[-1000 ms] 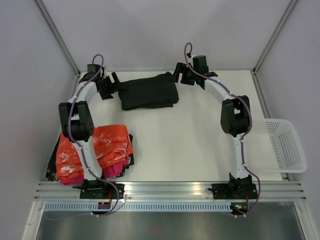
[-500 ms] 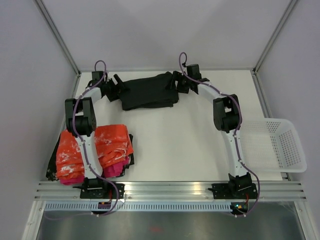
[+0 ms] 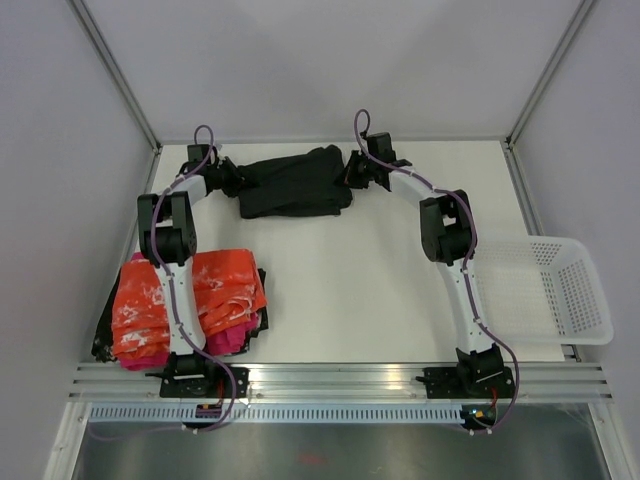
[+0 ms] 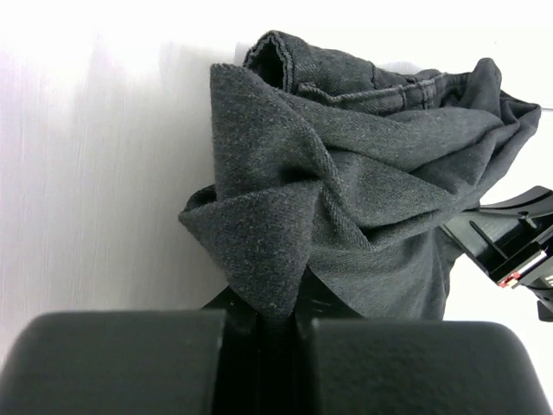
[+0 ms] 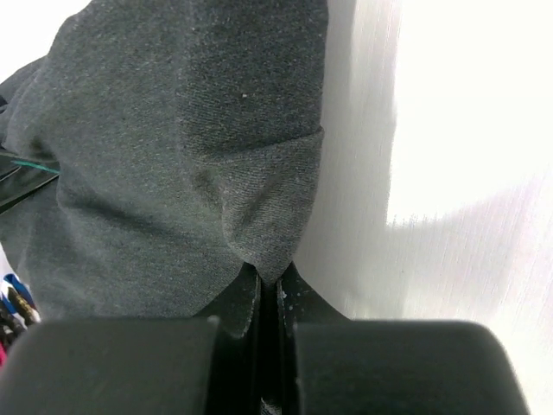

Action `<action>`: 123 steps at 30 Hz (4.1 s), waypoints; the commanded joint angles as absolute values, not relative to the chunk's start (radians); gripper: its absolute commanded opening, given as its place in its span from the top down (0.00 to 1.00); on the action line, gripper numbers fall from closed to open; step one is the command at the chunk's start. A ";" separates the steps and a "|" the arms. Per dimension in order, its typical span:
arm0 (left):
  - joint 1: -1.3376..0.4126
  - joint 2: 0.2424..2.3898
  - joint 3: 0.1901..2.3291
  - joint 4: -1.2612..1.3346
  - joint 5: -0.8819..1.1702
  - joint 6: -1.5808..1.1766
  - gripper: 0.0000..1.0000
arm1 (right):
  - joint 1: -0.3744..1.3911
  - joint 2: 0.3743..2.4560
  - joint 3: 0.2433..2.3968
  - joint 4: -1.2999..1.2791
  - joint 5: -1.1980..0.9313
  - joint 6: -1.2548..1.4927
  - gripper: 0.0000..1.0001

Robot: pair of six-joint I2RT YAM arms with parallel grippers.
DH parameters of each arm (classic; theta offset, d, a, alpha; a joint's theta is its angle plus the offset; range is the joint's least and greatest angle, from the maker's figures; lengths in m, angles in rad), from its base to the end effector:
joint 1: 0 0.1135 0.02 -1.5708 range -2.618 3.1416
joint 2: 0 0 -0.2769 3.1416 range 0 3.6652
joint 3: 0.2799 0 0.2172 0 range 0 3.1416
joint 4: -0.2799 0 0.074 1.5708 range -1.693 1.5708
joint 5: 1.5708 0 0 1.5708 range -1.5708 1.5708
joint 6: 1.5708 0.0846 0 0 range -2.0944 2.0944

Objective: Fold and stack the trousers
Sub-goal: Neatly place the folded trousers to the corner

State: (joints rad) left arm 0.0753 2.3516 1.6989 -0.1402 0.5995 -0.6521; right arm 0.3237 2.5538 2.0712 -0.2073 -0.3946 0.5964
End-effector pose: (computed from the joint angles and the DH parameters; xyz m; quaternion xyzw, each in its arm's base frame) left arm 0.5202 -0.0086 0.1286 -0.2098 0.8661 -0.3650 0.2696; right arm 0.5400 0.2155 0.1265 0.0378 0.8901 0.3445 0.2959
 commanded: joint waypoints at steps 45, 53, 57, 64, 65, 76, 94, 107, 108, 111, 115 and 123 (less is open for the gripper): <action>0.761 1.186 1.364 -0.986 -0.040 -0.192 0.98 | 1.052 1.672 1.356 0.097 -0.344 0.925 1.00; 0.828 1.137 1.177 -0.798 0.144 -0.196 0.98 | 1.062 1.765 1.391 0.080 -0.330 0.914 1.00; 0.828 1.078 1.222 -0.738 0.352 -0.254 0.98 | 1.062 1.814 1.634 -0.043 -0.328 0.824 1.00; 0.828 1.095 1.451 -0.719 0.560 -0.396 0.98 | 1.062 1.954 2.150 -0.193 -0.364 0.773 1.00; 0.828 1.103 1.460 -0.713 0.613 -0.429 0.98 | 1.062 1.971 2.196 -0.177 -0.373 0.784 1.00; 0.857 1.163 1.861 -1.011 0.440 -0.382 0.98 | 1.117 2.062 2.224 0.173 -0.572 1.028 1.00; 0.862 1.097 1.648 -1.042 0.327 -0.298 0.98 | 1.132 1.918 1.666 0.115 -0.519 1.009 1.00; 0.857 0.979 1.125 -0.645 0.346 -0.330 0.98 | 1.014 2.016 1.578 -0.109 -0.554 0.943 1.00; 0.857 0.965 1.091 -0.591 0.385 -0.353 0.98 | 1.005 2.019 1.578 -0.120 -0.552 0.933 1.00; 0.857 0.934 0.988 -0.425 0.492 -0.365 0.98 | 0.982 2.037 1.604 -0.205 -0.542 0.856 1.00; 0.857 0.969 0.954 -0.446 0.416 -0.307 0.90 | 0.977 2.083 1.670 -0.331 -0.534 0.743 1.00; 0.858 1.066 1.123 -0.701 0.103 -0.262 0.26 | 0.977 2.069 1.756 -0.503 -0.468 0.621 0.60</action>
